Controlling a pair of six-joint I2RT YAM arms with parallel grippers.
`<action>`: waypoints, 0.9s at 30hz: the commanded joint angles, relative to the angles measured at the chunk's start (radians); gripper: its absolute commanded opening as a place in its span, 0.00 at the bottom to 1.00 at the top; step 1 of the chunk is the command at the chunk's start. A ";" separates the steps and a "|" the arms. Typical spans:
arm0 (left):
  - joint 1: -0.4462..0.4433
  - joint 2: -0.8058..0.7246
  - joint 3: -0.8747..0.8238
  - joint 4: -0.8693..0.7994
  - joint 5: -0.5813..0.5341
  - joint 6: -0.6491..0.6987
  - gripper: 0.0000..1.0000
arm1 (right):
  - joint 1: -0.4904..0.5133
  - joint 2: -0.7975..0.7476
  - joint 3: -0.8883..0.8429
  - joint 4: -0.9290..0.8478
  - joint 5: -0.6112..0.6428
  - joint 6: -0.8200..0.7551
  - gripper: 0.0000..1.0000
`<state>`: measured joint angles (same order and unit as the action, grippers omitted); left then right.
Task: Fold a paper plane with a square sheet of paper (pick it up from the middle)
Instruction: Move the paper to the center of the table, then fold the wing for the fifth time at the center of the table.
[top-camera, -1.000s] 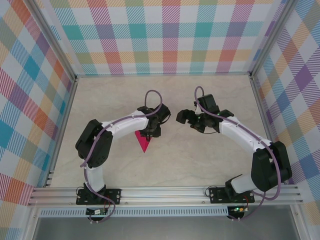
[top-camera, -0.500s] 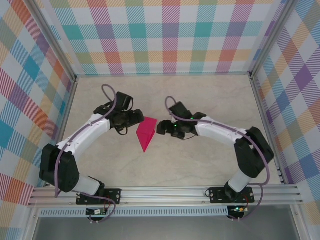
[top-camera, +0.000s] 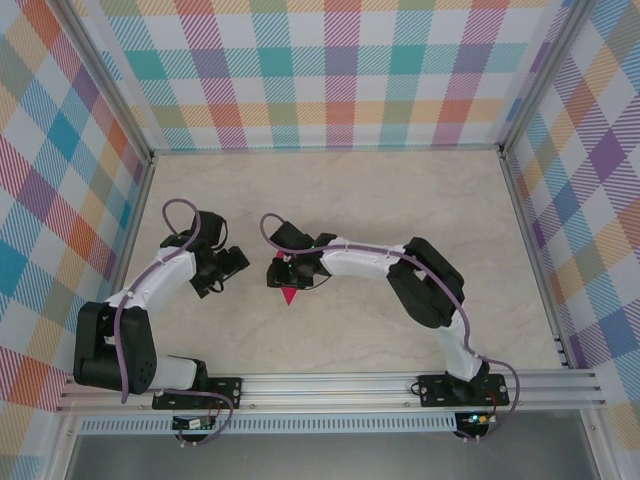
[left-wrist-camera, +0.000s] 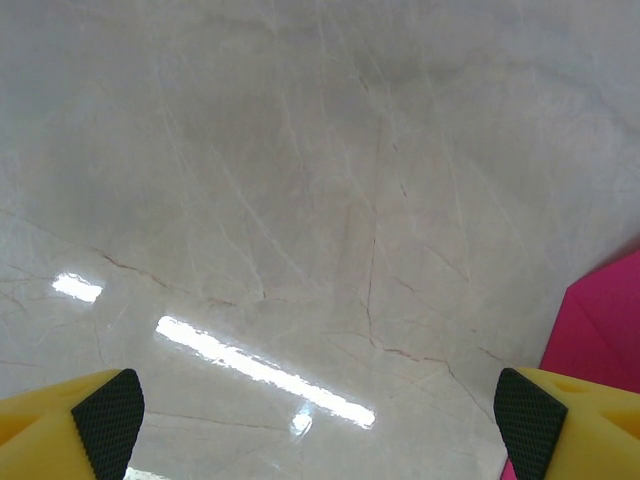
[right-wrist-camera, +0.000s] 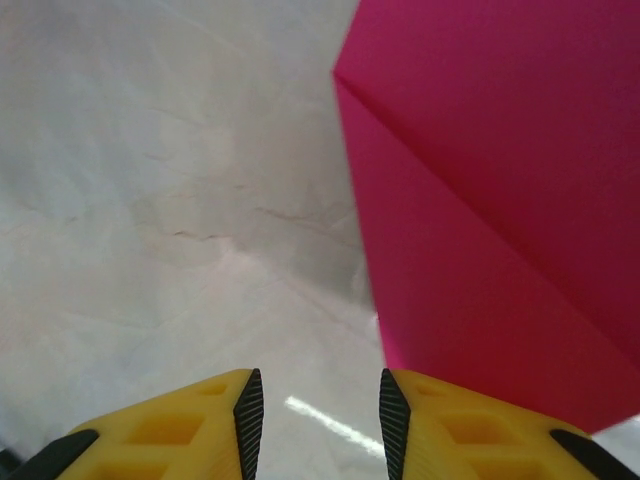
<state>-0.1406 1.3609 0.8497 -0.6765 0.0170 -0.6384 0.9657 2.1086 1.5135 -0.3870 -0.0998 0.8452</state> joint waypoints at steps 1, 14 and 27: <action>0.012 -0.020 -0.015 0.009 0.027 0.006 0.93 | -0.004 0.036 0.065 -0.098 0.054 -0.024 0.38; 0.011 -0.045 -0.011 0.051 0.137 0.053 0.93 | -0.011 -0.067 -0.170 -0.194 -0.087 -0.581 0.38; -0.003 -0.130 -0.091 0.141 0.288 0.045 0.94 | -0.074 -0.365 -0.276 -0.205 0.051 -0.485 0.49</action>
<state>-0.1413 1.2617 0.7856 -0.5667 0.2497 -0.5938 0.8948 1.7748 1.2110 -0.6201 -0.0952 0.2035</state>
